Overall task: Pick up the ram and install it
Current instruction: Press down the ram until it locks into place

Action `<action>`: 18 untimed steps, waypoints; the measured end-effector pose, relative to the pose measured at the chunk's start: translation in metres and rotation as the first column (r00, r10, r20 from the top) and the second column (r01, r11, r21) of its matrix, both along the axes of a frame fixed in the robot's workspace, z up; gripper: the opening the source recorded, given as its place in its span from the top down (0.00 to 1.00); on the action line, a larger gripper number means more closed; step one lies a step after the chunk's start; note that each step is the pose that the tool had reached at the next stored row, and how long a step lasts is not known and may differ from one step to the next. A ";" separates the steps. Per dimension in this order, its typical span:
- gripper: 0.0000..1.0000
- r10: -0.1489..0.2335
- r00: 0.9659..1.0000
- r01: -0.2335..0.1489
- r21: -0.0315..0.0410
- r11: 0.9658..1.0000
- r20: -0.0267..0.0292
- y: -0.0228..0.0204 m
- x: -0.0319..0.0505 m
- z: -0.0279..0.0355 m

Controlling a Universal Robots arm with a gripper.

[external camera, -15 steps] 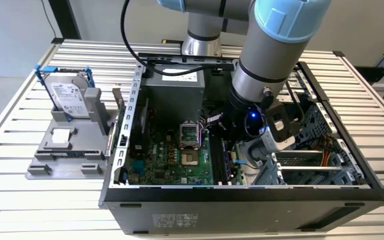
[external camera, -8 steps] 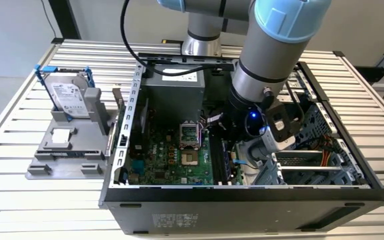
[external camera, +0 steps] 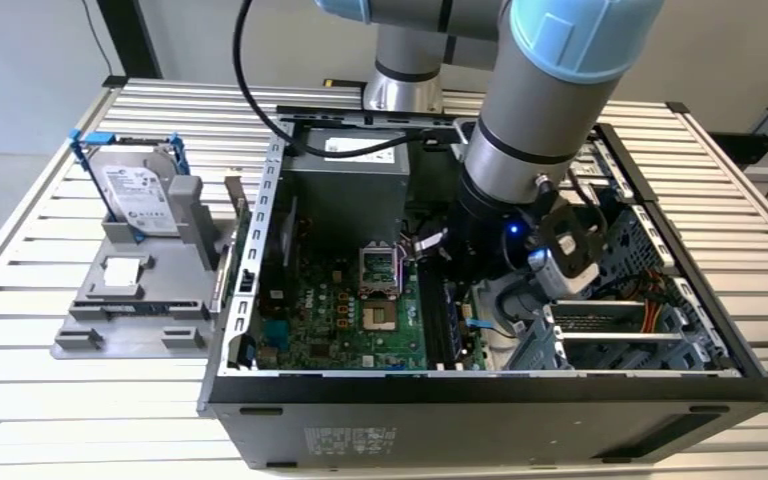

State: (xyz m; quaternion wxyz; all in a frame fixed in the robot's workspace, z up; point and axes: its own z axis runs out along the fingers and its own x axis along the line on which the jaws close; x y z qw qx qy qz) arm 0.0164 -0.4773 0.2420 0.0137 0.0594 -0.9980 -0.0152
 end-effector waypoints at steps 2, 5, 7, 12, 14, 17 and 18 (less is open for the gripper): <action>1.00 0.037 0.999 -0.037 0.000 0.999 0.000 0.0000 0.0000 0.0005; 1.00 0.091 0.996 -0.091 0.000 0.996 0.000 -0.0001 0.0000 0.0009; 1.00 0.125 0.992 -0.125 0.000 0.992 0.000 -0.0001 0.0000 0.0012; 1.00 0.181 0.984 -0.181 0.000 0.984 0.000 0.0001 0.0000 0.0024; 1.00 0.212 0.977 -0.212 0.000 0.977 0.000 0.0001 0.0000 0.0032; 1.00 0.259 0.966 -0.259 0.000 0.966 0.000 0.0001 0.0000 0.0042; 1.00 0.275 0.961 -0.275 0.000 0.961 0.000 0.0001 0.0000 0.0047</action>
